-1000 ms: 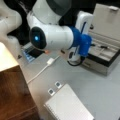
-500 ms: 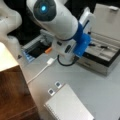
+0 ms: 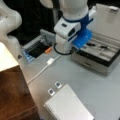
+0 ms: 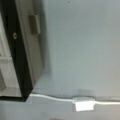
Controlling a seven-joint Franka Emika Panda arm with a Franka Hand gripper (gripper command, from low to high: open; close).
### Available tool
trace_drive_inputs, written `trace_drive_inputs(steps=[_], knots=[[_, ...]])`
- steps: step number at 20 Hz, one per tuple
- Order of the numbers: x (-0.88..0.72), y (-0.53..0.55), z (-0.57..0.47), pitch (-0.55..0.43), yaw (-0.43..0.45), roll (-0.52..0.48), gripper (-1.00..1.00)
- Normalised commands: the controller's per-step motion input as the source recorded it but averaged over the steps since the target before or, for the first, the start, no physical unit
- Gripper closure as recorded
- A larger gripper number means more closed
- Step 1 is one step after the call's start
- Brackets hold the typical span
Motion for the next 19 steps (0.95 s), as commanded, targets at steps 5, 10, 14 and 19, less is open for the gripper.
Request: trace_drive_inputs(steps=[5,10,14,19], knots=[[-0.19,-0.17,-0.04,-0.073,0.055,-0.252,-1.0],[-0.22,-0.25,-0.07,-0.139,0.205,-0.259,-1.0],[-0.23,-0.19,-0.08,-0.138,0.199,-0.151,-1.0],[-0.23,-0.16,-0.13,-0.151,0.132,-0.088,-1.0]])
